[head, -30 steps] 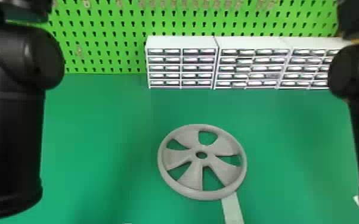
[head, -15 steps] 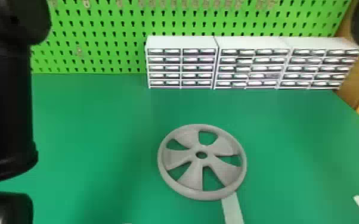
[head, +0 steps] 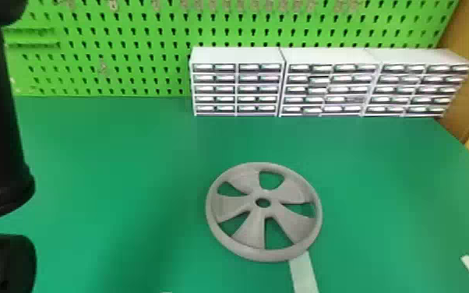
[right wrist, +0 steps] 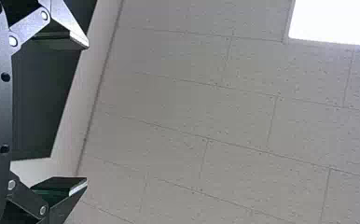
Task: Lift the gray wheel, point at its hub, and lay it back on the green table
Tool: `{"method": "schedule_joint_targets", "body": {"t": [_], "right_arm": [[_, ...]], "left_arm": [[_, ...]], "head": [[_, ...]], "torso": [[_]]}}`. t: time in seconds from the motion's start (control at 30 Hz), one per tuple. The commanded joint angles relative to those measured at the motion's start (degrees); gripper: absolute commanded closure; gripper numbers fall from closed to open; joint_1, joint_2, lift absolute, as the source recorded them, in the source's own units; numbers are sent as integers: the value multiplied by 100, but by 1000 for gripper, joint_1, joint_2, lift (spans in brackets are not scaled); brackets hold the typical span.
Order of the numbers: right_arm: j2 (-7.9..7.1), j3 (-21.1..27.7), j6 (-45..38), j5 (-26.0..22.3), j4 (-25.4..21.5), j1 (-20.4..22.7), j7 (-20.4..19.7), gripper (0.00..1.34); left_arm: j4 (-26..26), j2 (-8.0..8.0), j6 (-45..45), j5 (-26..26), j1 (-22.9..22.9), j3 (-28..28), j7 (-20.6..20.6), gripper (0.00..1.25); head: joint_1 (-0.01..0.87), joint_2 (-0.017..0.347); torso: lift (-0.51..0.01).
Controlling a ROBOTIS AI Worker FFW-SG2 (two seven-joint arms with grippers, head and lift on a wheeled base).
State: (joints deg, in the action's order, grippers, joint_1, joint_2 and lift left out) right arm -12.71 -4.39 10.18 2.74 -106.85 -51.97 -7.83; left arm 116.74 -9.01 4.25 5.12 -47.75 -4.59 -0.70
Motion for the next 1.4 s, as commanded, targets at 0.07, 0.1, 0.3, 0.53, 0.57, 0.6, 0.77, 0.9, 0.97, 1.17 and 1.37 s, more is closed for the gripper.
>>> {"method": "schedule_joint_targets", "body": {"t": [0.07, 0.1, 0.3, 0.53, 0.57, 0.6, 0.77, 0.9, 0.97, 1.17, 1.37], "right_arm": [[-30, 26, 2, -19, -55, 82, -17, 260], [-38, 17, 2, -19, -73, 91, -17, 260], [-82, -9, 2, -45, -187, 91, -52, 260], [-109, 0, 2, -72, -275, 73, -96, 260], [-109, 9, 2, -81, -284, 73, -96, 260], [-109, 9, 11, -81, -292, 73, -96, 260], [-109, 17, 37, -98, -310, 100, -105, 260], [-109, 35, 37, -98, -310, 108, -113, 262], [-109, 35, 37, -98, -319, 100, -113, 260], [-109, 35, 46, -98, -327, 108, -113, 262], [-109, 26, 46, -45, -319, 82, -131, 268]], "left_arm": [[50, -4, 6, -73, -15, -25, -44, 13], [59, -4, 6, -82, -15, -25, -44, 13], [147, -13, 85, -125, -85, 10, -79, 15], [305, -39, 129, -161, -164, 45, -79, 15], [332, -39, 129, -169, -164, 45, -79, 15], [340, -48, 129, -178, -164, 45, -88, 15], [358, -48, 137, -196, -155, 37, -123, 15], [367, -57, 146, -196, -173, 45, -123, 15], [376, -57, 146, -205, -164, 45, -132, 15], [376, -57, 146, -213, -155, 37, -149, 15], [376, -65, 181, -231, -155, 54, -176, 16]], "head": [[692, 48], [692, 48], [692, 48], [692, 48], [692, 48], [692, 48], [692, 48], [692, 48], [692, 48], [692, 48], [692, 48]], "torso": [[-93], [-93], [-93], [-93], [-93], [-93], [-93], [-93], [-93], [-93], [-93]]}}
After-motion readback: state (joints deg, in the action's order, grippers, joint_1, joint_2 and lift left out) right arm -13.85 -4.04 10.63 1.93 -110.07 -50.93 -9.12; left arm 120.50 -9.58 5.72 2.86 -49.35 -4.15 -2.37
